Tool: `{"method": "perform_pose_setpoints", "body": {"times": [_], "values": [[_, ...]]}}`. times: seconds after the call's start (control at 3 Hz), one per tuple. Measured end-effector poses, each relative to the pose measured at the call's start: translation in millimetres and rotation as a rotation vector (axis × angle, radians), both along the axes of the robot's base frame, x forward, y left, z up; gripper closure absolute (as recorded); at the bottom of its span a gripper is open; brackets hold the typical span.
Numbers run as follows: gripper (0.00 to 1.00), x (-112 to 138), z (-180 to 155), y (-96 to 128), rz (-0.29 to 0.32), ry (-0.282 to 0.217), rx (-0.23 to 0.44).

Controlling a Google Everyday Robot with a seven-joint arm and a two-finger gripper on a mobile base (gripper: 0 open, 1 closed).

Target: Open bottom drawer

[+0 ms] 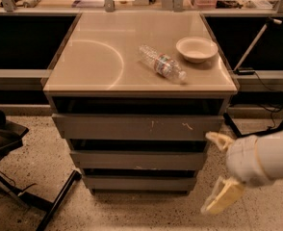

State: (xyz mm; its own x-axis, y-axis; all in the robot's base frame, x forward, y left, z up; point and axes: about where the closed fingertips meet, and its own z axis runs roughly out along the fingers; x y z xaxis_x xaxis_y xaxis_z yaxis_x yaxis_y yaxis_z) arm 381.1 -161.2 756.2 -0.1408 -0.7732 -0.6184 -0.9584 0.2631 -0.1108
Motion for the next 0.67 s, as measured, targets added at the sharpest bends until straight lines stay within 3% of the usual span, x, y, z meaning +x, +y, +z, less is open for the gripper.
{"method": "perform_pose_setpoints", "body": {"times": [0.33,0.67], "values": [[0.0,-26,-114,10,-0.054,0.136,0.018],[0.0,-66,-232,14,-0.074,0.308,-0.076]]}}
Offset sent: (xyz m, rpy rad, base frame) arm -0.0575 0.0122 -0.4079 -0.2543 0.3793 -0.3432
